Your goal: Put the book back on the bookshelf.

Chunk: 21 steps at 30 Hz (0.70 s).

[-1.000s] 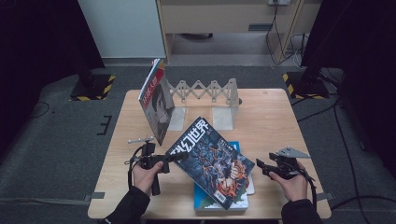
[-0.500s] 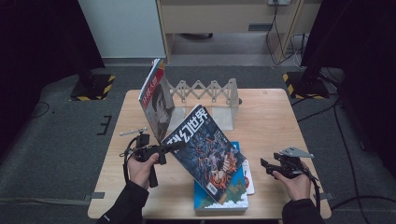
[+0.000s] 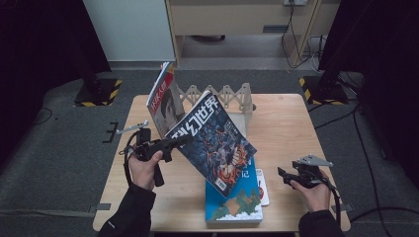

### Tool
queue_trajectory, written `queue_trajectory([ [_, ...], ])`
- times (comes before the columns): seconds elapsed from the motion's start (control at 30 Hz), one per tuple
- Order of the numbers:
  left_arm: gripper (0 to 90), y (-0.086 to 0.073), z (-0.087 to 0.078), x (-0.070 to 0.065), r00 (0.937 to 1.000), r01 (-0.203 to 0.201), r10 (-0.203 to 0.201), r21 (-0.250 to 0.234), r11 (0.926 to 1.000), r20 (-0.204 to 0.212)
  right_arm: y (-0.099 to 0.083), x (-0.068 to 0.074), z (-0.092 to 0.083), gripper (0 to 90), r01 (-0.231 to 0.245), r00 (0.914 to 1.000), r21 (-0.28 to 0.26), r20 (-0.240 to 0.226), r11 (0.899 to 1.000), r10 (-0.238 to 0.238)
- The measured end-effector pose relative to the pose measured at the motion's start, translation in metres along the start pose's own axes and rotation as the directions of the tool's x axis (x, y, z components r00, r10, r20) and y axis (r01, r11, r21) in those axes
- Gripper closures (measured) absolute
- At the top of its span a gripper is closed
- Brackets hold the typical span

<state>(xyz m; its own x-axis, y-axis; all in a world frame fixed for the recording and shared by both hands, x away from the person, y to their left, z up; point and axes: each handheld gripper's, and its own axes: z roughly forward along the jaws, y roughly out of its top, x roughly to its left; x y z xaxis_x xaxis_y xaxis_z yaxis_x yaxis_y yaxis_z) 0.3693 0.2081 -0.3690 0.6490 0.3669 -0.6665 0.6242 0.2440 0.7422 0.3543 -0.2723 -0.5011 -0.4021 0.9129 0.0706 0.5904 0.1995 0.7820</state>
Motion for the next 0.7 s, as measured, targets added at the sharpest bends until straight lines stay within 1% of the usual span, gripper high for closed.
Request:
queue_trajectory([
  [0.13,81.8,0.006,-0.008,0.002,0.9999,-0.011,0.01,-0.026,0.9996,-0.014,0.0,-0.001,0.0,32.6,-0.002,1.0,0.003,0.001,1.0,0.002],
  [0.4,81.9,0.015,-0.025,0.01,0.9986,-0.01,0.007,-0.072,0.9974,-0.053,-0.001,-0.002,0.002,32.6,0.002,1.0,0.01,0.0,1.0,-0.002],
  [0.6,81.9,0.019,-0.041,0.019,0.9956,-0.006,-0.003,-0.096,0.9953,-0.094,-0.001,-0.002,0.003,32.5,0.008,1.0,0.013,0.003,1.0,-0.008],
  [0.67,81.8,0.021,-0.046,0.021,0.9941,-0.005,-0.006,-0.101,0.9948,-0.108,0.0,-0.002,0.003,32.5,0.002,1.0,0.014,0.005,1.0,-0.002],
  [0.7,81.8,0.022,-0.049,0.021,0.993,-0.01,-0.002,-0.103,0.9946,-0.118,0.0,-0.002,0.003,32.5,0.003,1.0,0.014,0.005,1.0,-0.003],
])
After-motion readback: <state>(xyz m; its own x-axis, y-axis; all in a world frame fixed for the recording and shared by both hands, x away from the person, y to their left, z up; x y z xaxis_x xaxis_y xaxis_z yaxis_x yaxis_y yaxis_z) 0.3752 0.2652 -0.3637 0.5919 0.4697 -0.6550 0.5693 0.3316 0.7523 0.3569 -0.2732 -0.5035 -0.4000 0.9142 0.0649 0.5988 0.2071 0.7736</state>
